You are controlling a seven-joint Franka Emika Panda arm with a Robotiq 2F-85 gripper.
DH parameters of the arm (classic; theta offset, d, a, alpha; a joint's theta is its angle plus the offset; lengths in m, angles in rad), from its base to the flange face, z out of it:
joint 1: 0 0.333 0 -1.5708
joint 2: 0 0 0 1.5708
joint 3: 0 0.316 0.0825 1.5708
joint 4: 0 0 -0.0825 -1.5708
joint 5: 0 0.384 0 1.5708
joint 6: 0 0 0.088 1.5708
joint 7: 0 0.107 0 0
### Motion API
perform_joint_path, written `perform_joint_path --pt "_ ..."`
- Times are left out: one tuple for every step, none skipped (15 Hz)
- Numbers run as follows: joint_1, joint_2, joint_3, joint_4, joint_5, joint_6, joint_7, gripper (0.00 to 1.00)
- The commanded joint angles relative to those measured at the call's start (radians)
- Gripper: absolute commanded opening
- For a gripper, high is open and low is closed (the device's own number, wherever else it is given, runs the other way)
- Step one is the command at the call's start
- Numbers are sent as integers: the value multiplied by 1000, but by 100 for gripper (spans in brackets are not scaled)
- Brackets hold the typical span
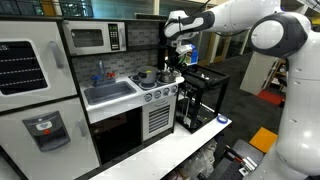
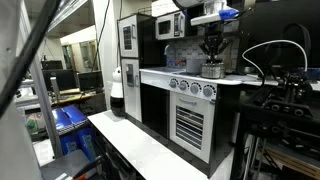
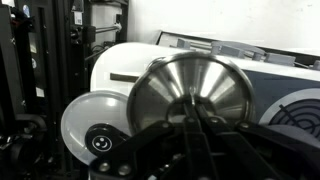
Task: Put the lid on the small pot
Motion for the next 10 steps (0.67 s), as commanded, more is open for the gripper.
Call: perform_joint_path --pt "-11 12 7 13 7 16 -14 1" --pt "-11 15 8 17 9 17 -15 1" --pt "-11 18 8 23 11 18 -17 1" --pt "-11 20 9 26 10 18 -18 1" --pt "-10 21 10 30 9 19 -19 1" --pt "-10 22 10 33 9 20 -20 1" --pt "-10 23 11 36 9 20 -21 1" --pt "-9 25 12 39 9 21 -22 1" --pt "-9 26 13 40 9 23 -23 1" --pt "-9 26 13 40 10 25 -24 1"
